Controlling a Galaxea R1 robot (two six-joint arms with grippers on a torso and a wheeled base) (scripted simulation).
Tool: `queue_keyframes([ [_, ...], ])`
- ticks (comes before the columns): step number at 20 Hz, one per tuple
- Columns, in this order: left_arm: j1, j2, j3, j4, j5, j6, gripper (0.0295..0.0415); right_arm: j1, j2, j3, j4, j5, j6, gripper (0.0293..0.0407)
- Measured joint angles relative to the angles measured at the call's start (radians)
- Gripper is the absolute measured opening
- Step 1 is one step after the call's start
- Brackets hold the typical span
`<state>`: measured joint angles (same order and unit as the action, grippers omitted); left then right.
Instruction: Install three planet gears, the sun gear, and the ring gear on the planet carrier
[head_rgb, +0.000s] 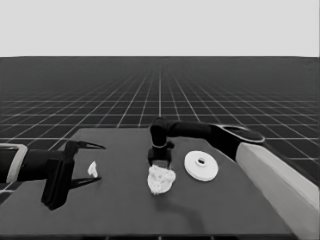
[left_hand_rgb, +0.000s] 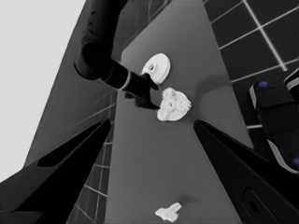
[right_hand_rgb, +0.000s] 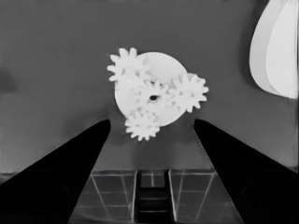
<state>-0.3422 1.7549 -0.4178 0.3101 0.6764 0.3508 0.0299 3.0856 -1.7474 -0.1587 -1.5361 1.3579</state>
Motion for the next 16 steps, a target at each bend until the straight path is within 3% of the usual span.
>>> queue_keyframes([
  [2,0.0,0.0,0.0,0.0,0.0,0.0,0.0385,0.001,0.0,0.0,0.001,0.0,-0.01,0.0385],
  [3,0.0,0.0,0.0,0.0,0.0,0.0,0.0385,-0.123,-0.276,0.46,-0.218,0.147,-0.418,0.0404],
  [4,0.0,0.0,0.0,0.0,0.0,0.0,0.0385,-0.243,-0.704,0.83,-0.35,0.233,-0.675,0.0395],
  [6,0.0,0.0,0.0,0.0,0.0,0.0,0.0385,-0.342,-1.125,1.176,-0.473,0.312,-0.915,0.0386],
  [8,0.0,0.0,0.0,0.0,0.0,0.0,0.0385,-0.371,-1.26,1.298,-0.516,0.341,-0.998,0.0385],
  [12,0.0,0.0,0.0,0.0,0.0,0.0,0.0385,-0.383,-1.319,1.353,-0.536,0.354,-1.037,0.0385],
  [13,0.0,0.0,0.0,0.0,0.0,0.0,0.0385,-0.05,-1.048,1.075,-0.102,0.133,-0.632,0.0398],
  [14,0.0,0.0,0.0,0.0,0.0,0.0,0.0385,0.067,-0.827,0.713,0.013,0.098,-0.514,0.0392],
  [16,0.0,0.0,0.0,0.0,0.0,0.0,0.0385,0.064,-0.607,0.257,0.059,0.058,-0.502,0.0386],
])
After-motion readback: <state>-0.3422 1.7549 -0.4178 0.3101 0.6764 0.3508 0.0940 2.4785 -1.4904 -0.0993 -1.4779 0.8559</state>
